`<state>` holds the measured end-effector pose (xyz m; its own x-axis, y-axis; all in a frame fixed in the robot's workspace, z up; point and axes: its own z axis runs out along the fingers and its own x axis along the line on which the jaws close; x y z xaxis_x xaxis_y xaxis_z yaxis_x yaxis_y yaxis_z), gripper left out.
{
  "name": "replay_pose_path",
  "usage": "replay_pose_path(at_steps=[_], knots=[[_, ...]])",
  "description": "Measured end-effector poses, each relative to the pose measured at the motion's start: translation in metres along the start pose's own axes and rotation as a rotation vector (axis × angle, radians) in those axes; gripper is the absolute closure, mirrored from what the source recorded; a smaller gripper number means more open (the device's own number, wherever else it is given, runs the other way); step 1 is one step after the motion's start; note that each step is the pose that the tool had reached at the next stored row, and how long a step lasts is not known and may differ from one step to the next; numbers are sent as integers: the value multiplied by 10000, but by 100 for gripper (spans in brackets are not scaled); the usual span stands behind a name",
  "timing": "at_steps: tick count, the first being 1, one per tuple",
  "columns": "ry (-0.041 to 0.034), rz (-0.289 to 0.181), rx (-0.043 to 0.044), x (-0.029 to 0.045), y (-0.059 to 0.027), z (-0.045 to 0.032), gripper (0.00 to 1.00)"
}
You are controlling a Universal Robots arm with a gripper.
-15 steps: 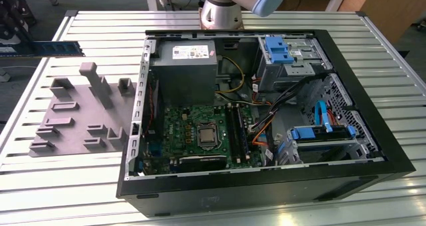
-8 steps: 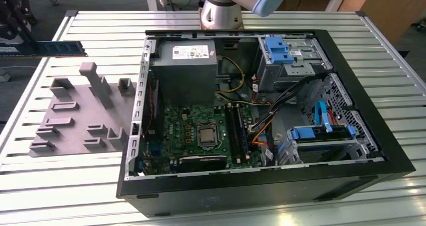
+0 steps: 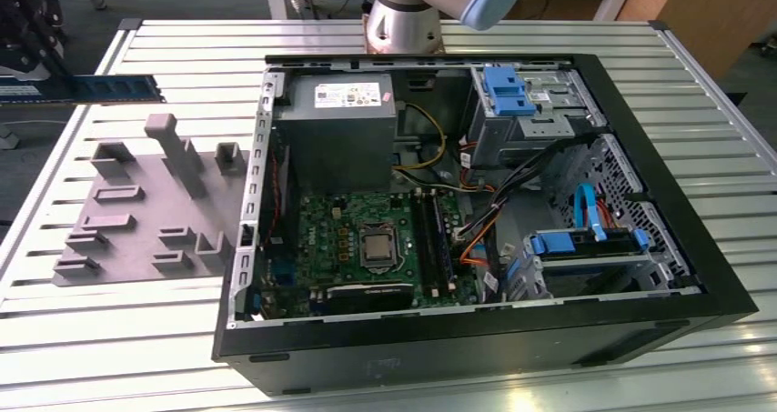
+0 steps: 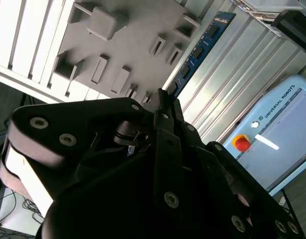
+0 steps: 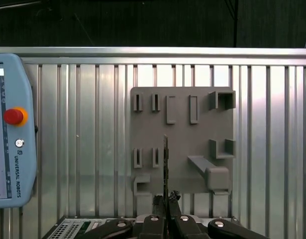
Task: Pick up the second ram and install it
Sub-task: 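Pick up the second ram and move it above second insertion slot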
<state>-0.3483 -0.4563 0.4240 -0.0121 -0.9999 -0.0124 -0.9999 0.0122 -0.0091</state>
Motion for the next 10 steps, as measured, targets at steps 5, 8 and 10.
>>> replay_pose_path(at_steps=[5, 8, 10], knots=[[0, 0, 0, 0, -33, 0, 86], [-1, 0, 0, -1, -52, 1, 86], [0, 0, 0, -1, -63, 1, 86]])
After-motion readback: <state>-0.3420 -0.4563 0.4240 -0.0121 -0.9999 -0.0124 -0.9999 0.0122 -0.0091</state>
